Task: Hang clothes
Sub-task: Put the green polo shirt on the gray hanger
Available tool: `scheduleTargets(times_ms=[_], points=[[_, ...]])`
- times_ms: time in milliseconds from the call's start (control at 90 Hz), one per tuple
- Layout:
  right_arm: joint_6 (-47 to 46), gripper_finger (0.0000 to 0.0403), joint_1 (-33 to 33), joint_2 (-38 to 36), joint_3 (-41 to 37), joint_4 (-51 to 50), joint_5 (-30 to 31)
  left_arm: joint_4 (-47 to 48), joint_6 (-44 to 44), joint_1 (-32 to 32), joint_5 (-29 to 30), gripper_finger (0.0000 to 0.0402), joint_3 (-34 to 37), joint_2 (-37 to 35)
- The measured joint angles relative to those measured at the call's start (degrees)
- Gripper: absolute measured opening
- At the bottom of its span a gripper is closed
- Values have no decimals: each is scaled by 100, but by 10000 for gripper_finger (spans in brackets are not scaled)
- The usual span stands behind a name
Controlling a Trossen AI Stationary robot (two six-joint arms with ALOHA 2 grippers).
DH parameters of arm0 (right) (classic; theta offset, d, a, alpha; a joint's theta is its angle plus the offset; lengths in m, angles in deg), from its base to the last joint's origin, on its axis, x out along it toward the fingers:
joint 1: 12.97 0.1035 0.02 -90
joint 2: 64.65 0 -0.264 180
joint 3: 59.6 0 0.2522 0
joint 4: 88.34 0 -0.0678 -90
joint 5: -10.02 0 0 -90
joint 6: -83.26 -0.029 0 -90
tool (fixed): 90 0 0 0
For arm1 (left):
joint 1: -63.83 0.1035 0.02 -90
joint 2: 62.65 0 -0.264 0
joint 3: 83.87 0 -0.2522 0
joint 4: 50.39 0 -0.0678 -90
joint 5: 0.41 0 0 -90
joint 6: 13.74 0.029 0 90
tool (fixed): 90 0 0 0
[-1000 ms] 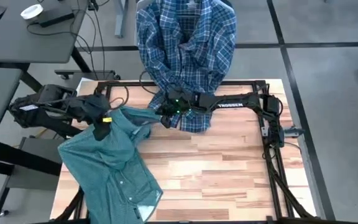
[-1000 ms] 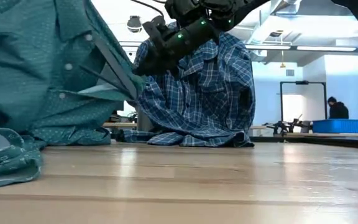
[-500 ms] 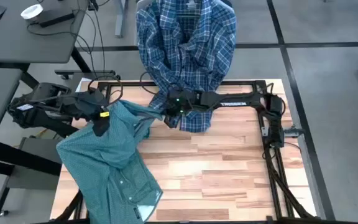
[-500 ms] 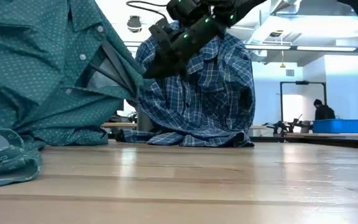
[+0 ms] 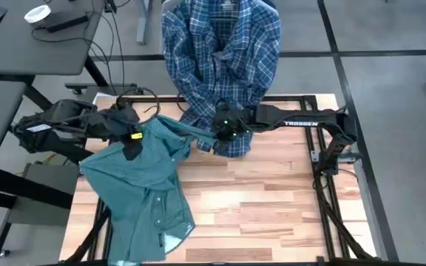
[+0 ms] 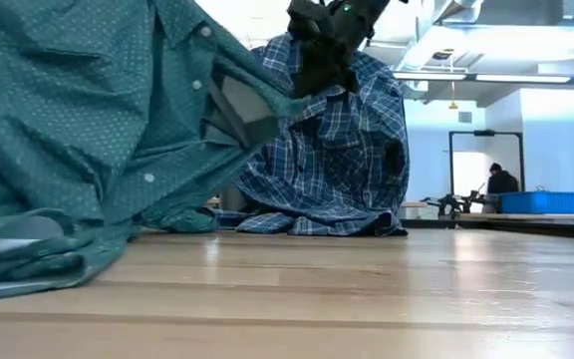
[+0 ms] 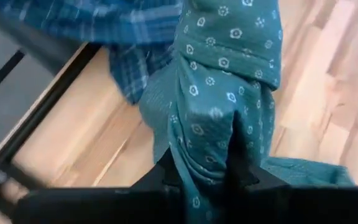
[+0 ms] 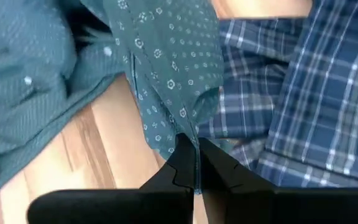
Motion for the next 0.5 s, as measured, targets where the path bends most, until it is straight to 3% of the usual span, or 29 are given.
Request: scheduleTargets(times_ms=[322,500], points=[[107,0,-80,26,11,-617,5,-952,283,-239,-526,25,-393,2],[89,0,9,26,17,-529,104,-935,314,-267,258,25,-535,-7]])
